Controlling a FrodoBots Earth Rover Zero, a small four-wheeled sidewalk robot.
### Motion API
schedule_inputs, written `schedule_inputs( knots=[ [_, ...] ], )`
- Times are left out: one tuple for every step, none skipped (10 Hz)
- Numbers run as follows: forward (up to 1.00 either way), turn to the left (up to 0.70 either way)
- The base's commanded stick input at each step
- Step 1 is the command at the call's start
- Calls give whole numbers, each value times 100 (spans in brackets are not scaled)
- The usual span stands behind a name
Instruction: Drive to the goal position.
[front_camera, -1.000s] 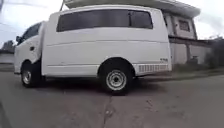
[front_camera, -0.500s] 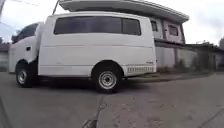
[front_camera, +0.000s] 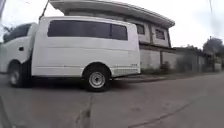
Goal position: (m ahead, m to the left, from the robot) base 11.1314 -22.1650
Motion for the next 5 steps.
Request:
schedule_inputs(
  knots=[
    [-14, 31],
    [3, 2],
    [45, 0],
    [70, 0],
    [70, 0]
  ],
)
